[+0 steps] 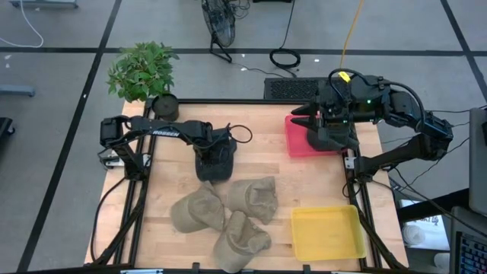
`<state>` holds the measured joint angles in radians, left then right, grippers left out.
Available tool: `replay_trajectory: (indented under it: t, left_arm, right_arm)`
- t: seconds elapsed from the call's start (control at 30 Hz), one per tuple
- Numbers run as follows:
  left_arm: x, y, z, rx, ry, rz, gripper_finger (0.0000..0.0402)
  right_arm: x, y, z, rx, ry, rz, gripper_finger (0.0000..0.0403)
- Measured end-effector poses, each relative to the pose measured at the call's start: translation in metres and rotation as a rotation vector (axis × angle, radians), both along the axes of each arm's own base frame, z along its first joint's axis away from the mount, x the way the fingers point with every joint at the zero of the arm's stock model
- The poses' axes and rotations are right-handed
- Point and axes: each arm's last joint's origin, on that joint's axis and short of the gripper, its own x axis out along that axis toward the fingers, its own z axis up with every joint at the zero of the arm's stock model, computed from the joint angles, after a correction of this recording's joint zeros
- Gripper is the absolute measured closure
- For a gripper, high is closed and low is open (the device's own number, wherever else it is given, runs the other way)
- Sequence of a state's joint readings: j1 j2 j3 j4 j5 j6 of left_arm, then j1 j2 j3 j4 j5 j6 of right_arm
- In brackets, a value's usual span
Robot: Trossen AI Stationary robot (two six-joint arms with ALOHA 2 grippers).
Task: Pick & Place hat
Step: Put the black cap into the red bin
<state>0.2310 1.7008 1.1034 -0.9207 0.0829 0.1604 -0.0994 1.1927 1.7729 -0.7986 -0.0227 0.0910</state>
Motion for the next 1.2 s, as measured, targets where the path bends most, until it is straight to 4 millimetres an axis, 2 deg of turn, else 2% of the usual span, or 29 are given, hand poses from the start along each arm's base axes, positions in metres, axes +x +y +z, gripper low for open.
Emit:
replay_trajectory:
  t: [0.3, 0.5, 0.7, 0.83, 1.03, 1.2]
  left_arm:
    - [-0.002, 0.002, 0.0, -0.056, -0.004, -0.002, 0.0388]
    - [-0.002, 0.006, 0.0, -0.042, 0.002, 0.039, 0.0394]
    - [-0.001, 0.005, 0.013, -0.028, -0.043, 0.066, 0.0397]
    - [0.009, 0.007, 0.043, 0.01, -0.145, 0.072, 0.0398]
    - [0.033, 0.006, 0.09, 0.047, -0.297, 0.015, 0.0399]
    - [0.06, -0.004, 0.103, 0.051, -0.337, -0.093, 0.0399]
  right_arm:
    - [-0.004, 0.0, 0.001, -0.001, 0.002, 0.0, 0.0308]
    - [-0.008, 0.0, -0.005, 0.004, 0.068, -0.009, 0.0309]
    - [-0.019, -0.004, -0.025, -0.061, 0.309, -0.173, 0.0309]
    - [-0.023, -0.008, -0.034, -0.058, 0.398, -0.232, 0.0309]
    - [-0.019, -0.015, -0.052, -0.016, 0.41, -0.281, 0.0309]
    - [-0.009, -0.021, -0.084, 0.077, 0.469, -0.246, 0.0309]
